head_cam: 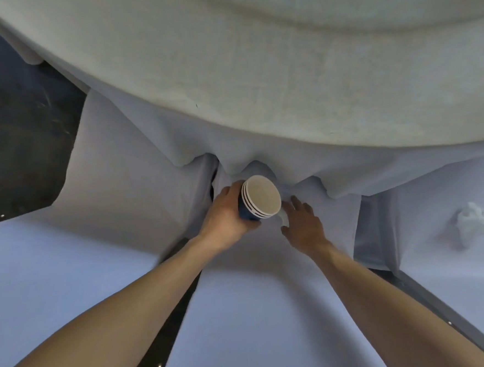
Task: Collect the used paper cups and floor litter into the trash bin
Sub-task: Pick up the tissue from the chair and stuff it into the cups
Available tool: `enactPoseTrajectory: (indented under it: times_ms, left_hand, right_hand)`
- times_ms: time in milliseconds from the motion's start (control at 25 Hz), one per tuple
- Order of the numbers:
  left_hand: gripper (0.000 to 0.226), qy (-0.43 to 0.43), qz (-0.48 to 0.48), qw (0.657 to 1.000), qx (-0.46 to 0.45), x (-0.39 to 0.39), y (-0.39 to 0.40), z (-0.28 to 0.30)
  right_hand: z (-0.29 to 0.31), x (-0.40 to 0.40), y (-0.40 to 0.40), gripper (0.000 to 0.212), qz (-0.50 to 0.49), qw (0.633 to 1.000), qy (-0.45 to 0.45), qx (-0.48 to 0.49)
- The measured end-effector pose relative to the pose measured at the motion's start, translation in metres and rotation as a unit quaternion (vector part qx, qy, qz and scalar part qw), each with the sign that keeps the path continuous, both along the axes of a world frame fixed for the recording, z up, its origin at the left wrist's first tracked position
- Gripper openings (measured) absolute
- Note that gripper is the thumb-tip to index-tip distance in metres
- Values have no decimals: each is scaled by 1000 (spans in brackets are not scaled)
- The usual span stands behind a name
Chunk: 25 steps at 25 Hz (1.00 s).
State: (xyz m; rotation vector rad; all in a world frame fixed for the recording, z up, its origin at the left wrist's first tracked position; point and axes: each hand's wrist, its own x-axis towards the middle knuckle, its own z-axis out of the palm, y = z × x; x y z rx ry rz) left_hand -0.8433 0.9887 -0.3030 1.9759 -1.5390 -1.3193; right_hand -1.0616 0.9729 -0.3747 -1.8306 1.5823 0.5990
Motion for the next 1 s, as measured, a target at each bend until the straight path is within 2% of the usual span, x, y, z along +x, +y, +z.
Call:
enactPoseTrajectory:
  times_ms: [80, 160, 280, 360, 480, 600, 680, 760, 840, 920, 1000]
  left_hand:
    - [88, 2, 1, 1000, 5, 0, 5, -10]
    - [88, 3, 8, 1000, 14, 0, 10, -12]
    - [89, 0, 3, 1000, 25, -1, 19, -1]
    - [88, 1, 2, 1000, 28, -6, 22, 21]
    - [83, 12, -12, 1000, 19, -20, 20, 69]
    - [85, 17, -49, 999, 2, -43, 17, 130]
    - [88, 27, -71, 997, -5, -61, 15, 161]
    - [85, 42, -82, 996, -20, -81, 15, 194]
    - [82, 49, -107, 992, -45, -102, 17, 225]
    - [81, 54, -140, 986, -68, -125, 22, 250]
    - [80, 50, -163, 982, -83, -146, 28, 265]
  right_hand:
    - [-14, -2, 5, 57, 11, 1000, 12, -24]
    - [-19, -7, 5, 43, -15, 999, -12, -29]
    - [2, -14, 5, 31, -113, 992, -62, -5]
    - [42, -21, 6, 25, -190, 977, -98, -15]
    - [128, -27, 4, 21, -318, 925, -193, -71]
    - [225, -33, 6, 12, -434, 837, -307, -128]
    - [274, -40, 12, 8, -447, 811, -342, -162]
    - [313, -50, 23, 8, -403, 830, -329, -199]
    - [340, -62, 39, 18, -338, 872, -261, -237]
    - [358, -79, 55, 29, -298, 904, -203, -229]
    - [376, -96, 67, 31, -305, 905, -213, -206]
